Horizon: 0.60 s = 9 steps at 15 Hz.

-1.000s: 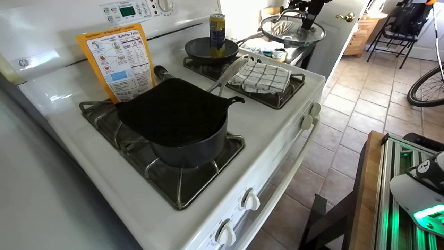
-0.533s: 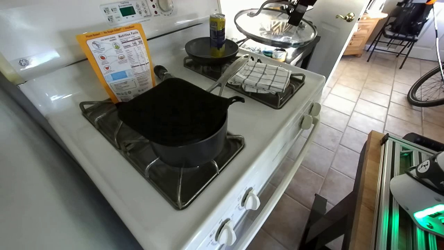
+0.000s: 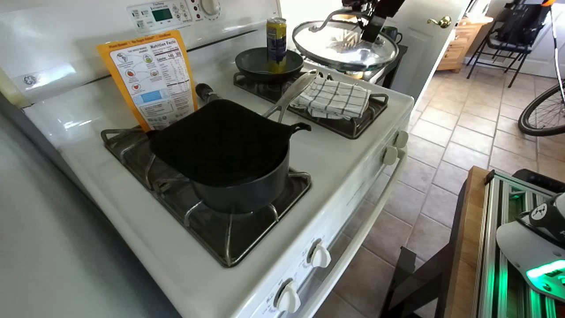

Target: Use the lid to cover the pot

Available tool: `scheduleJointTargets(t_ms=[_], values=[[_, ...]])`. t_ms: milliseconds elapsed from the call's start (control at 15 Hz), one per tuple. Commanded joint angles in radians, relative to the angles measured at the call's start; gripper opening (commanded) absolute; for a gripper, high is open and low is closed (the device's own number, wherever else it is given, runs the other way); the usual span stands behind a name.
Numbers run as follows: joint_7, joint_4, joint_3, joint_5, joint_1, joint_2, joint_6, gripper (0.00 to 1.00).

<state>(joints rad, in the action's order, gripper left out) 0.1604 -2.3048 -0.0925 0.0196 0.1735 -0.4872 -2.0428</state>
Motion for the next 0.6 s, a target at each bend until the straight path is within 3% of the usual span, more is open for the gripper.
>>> scheduleJointTargets(t_ms=[0, 267, 533], values=[[-0.014, 0.101, -0.071, 0.02, 0.029, 0.15, -0.055, 0.05], [-0.014, 0.278, -0.164, 0.1, 0.056, 0.361, -0.079, 0.05], [-0.001, 0.427, -0.199, 0.122, 0.09, 0.531, -0.056, 0.05]])
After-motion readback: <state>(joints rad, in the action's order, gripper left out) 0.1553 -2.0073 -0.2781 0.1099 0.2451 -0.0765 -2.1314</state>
